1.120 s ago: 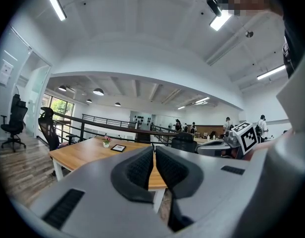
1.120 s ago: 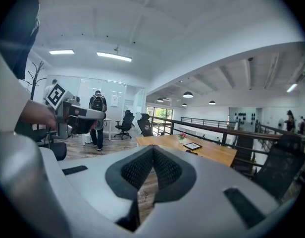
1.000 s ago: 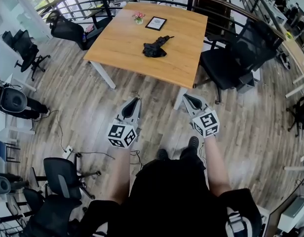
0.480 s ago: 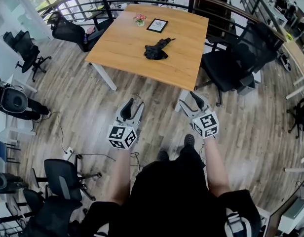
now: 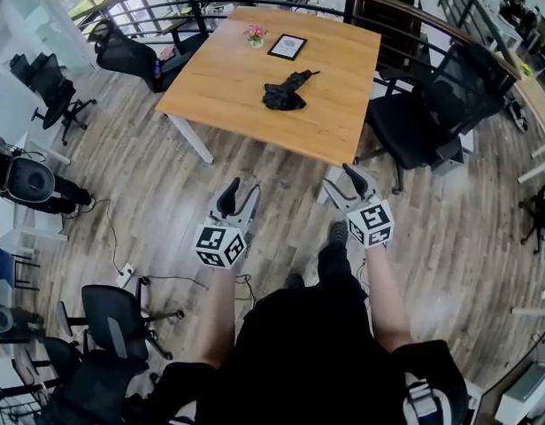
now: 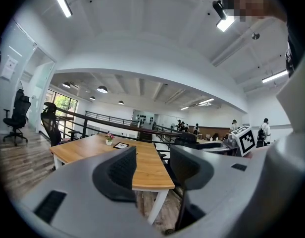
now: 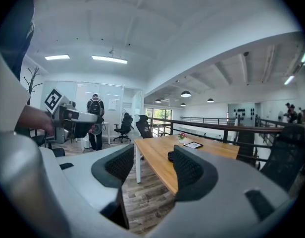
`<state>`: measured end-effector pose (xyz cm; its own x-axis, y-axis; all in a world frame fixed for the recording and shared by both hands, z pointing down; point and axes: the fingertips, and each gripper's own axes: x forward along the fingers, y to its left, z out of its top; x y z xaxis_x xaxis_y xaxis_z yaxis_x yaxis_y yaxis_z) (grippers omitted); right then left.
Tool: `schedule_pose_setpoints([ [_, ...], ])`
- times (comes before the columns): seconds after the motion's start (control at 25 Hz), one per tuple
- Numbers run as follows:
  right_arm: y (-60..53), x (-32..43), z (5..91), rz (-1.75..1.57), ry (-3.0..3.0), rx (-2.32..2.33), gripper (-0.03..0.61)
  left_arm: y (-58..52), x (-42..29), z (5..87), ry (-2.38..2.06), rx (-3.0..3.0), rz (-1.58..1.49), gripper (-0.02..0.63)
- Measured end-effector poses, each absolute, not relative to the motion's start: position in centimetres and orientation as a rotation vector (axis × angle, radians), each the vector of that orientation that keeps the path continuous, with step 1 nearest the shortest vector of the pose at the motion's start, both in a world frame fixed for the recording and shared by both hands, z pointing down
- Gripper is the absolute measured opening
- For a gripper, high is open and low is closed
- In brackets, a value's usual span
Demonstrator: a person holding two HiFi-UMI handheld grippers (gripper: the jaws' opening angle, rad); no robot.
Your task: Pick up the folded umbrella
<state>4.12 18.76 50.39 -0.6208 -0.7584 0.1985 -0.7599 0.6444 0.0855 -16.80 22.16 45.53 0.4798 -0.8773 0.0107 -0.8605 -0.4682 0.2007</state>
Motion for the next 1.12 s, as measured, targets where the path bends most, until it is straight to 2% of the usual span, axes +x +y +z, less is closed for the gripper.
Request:
schedule_pose_setpoints([
  [1.12,0.3,10.9,51.2,0.101,-2.703,1.101,0.264,4.9,-8.9,45.7,-1.589,2.445,-0.076,0.222],
])
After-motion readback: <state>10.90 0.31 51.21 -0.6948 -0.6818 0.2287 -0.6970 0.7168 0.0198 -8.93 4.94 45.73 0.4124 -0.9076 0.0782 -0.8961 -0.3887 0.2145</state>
